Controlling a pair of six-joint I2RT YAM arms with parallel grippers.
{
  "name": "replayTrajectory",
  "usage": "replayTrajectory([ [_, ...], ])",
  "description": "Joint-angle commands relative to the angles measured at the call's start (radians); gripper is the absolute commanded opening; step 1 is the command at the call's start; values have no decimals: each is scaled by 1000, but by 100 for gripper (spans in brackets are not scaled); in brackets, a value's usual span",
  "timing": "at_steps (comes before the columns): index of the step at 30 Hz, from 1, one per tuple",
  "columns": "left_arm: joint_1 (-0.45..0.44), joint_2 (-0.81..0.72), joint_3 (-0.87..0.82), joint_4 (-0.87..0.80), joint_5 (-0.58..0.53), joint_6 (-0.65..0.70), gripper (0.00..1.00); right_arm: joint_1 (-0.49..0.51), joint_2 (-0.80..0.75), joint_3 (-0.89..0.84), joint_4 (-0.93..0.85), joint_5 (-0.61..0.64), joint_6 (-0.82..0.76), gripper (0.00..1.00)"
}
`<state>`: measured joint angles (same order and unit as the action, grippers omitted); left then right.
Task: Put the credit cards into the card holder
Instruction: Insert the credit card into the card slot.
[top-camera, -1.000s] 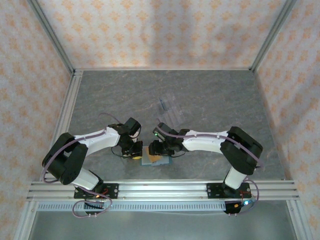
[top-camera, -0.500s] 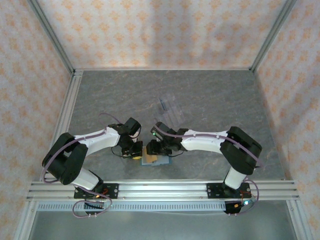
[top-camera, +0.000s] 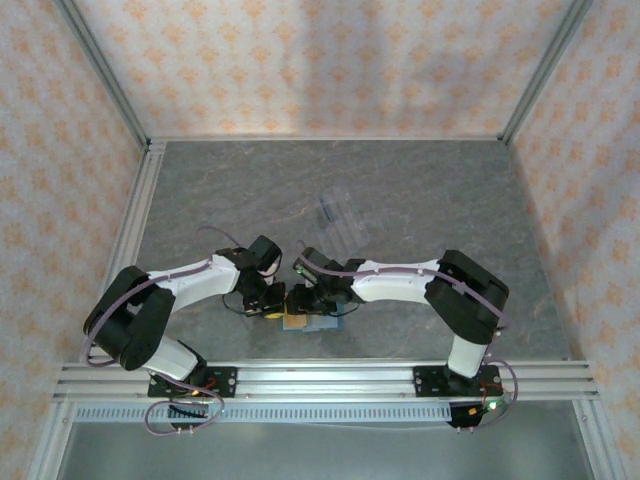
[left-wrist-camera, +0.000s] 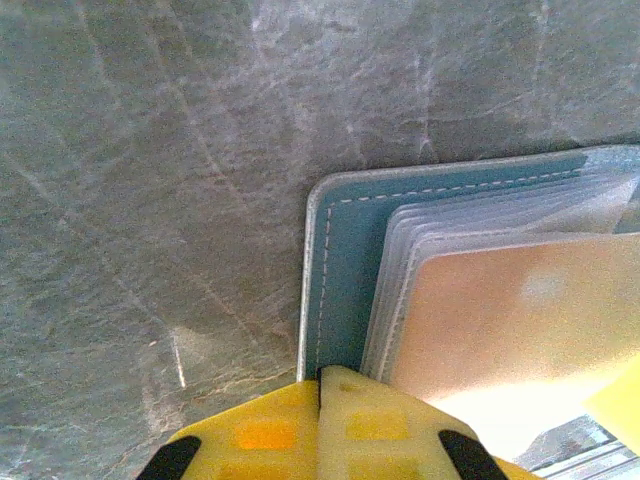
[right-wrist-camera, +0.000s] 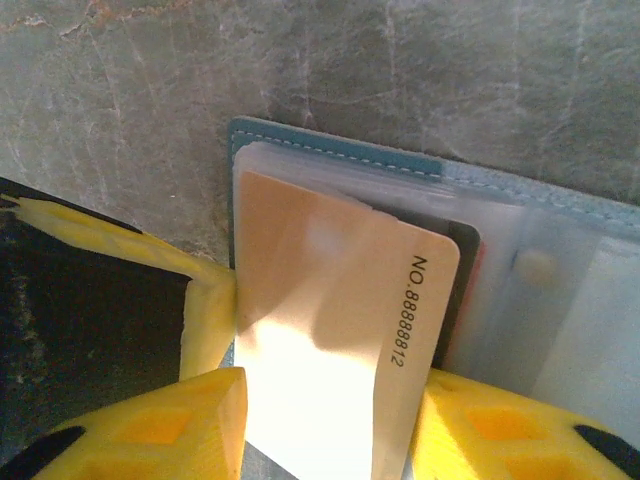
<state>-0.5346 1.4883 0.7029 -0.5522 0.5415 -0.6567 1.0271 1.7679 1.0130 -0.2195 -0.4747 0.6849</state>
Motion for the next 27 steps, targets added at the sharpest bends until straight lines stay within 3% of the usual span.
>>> replayTrajectory([
  [1, -22, 46, -52, 56, -33, -3, 0, 14, -41, 42, -62, 30, -25, 50],
  [9, -23, 46, -51, 58, -34, -3, 0, 13, -49, 112, -200, 70, -62, 60],
  [16, -21, 35, -58, 56, -37, -6, 0, 4, -63, 148, -272, 109, -96, 60],
  [21, -22, 34, -61, 57, -38, -7, 0, -55, -111, 116, -287, 163, -100, 56],
  [27, -22, 40, -56, 57, -37, -6, 0, -85, -60, 161, -400, 215, -167, 45],
])
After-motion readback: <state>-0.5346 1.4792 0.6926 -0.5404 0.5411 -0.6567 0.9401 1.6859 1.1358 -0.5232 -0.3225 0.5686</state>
